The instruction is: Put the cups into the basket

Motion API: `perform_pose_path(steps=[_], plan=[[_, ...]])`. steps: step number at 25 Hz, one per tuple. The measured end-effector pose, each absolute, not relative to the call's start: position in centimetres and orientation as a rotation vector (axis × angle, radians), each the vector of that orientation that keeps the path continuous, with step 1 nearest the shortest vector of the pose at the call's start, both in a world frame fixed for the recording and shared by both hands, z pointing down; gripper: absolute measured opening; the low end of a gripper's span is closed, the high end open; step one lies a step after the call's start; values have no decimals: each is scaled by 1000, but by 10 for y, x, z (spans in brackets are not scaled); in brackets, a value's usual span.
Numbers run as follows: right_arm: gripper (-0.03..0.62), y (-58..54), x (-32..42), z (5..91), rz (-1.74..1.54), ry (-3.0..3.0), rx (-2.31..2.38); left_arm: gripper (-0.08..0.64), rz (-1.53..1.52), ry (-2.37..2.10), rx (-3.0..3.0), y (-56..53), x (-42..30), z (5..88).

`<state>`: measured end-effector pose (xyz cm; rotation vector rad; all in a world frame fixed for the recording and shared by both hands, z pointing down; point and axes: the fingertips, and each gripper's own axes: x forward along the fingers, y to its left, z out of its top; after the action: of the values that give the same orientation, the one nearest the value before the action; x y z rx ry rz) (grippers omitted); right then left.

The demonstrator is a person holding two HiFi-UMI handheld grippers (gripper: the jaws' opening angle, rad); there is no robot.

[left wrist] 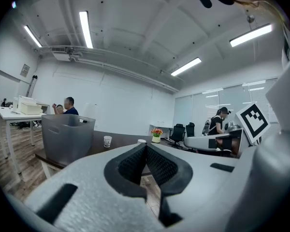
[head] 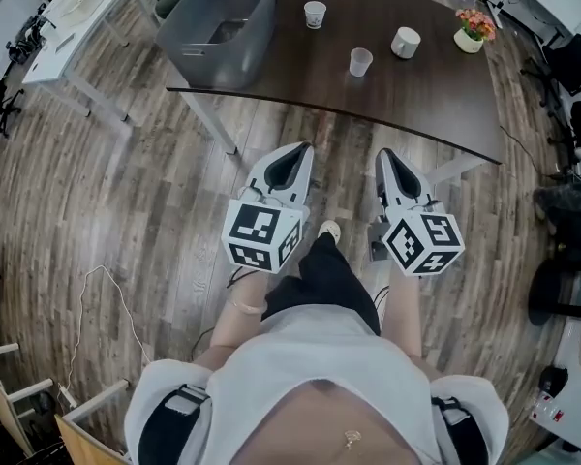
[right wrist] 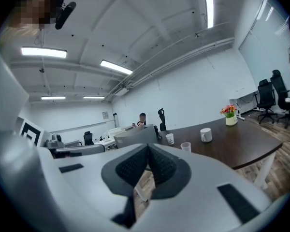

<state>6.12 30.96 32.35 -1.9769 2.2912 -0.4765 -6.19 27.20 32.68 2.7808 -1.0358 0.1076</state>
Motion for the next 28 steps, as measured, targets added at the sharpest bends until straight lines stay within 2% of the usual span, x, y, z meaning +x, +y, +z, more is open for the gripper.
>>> perform_pose_path(steps=[13, 28], plan=[[12, 200, 133, 323, -513, 2309, -1952, 9, 137, -1059, 2780, 169, 10, 327], [12, 145, 151, 334, -508, 2455, -1808, 9, 114, -1158, 2735, 121, 40, 335]])
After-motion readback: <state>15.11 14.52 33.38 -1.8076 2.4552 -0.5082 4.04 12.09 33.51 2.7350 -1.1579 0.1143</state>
